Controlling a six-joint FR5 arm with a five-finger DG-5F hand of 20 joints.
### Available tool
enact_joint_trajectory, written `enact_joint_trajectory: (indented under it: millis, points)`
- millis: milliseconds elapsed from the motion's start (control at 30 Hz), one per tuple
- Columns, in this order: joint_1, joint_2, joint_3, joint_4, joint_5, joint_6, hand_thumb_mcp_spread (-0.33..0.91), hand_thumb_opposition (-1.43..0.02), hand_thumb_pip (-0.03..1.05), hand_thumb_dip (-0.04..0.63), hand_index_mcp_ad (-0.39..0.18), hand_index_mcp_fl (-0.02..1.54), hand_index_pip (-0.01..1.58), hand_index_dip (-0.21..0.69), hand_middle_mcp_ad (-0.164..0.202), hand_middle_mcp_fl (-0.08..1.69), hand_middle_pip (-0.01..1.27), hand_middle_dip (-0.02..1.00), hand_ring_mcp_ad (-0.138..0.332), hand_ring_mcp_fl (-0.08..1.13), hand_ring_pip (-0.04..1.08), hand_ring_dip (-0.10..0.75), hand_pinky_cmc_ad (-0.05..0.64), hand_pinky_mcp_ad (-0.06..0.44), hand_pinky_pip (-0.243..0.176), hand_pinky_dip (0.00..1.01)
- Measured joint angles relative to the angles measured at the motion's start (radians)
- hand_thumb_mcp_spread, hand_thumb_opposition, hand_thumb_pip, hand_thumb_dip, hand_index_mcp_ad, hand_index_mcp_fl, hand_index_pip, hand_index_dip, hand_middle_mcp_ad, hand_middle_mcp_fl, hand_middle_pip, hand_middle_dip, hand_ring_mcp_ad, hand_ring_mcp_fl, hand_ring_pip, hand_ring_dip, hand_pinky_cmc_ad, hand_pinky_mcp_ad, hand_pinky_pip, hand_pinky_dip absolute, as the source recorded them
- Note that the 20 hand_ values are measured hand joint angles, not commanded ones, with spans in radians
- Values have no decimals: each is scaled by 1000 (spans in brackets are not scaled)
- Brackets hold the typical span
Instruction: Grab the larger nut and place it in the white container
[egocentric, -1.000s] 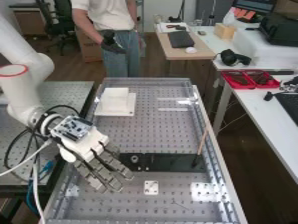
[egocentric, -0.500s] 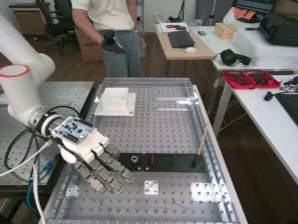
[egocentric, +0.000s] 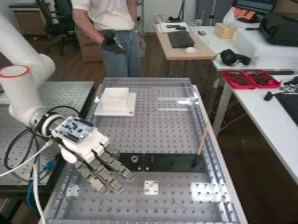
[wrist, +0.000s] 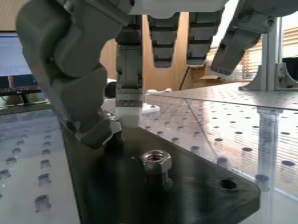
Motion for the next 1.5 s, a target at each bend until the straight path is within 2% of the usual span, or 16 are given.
enact_joint_trajectory:
  millis: [200,367,467,500,667,767,967,1500]
  points:
    - [-2,-3,4,-1,1,3,398,-869,660,236,-24,328,1522,150,82,54,124,173,164,0,159,51,312,197,-91,513]
    - [-5,-3,4,2,-1,5,400,-873,634,234,-24,351,1518,148,82,52,124,173,164,0,159,49,312,178,-91,511]
    - [-8,3,4,7,-5,3,398,-874,606,234,-24,396,1517,150,82,87,126,173,164,0,154,59,312,180,-91,497]
    - [-11,8,4,10,-7,3,387,-853,578,220,-28,487,1524,152,75,87,126,173,161,0,154,59,312,180,-91,497]
    - [-18,17,6,16,-13,-4,386,-852,579,220,-28,499,1524,152,82,87,126,173,164,0,154,59,312,178,-91,497]
    - [-22,24,8,21,-19,-11,384,-855,576,220,-28,586,1525,152,82,87,126,169,162,0,154,59,312,180,-91,497]
    - [-23,31,10,19,-24,-15,389,-841,576,222,-28,592,1524,152,82,87,126,173,164,0,154,59,312,180,-91,497]
    - [5,148,-13,39,-53,-63,386,-841,576,222,-28,588,1524,152,82,87,126,173,164,0,154,59,314,180,-91,497]
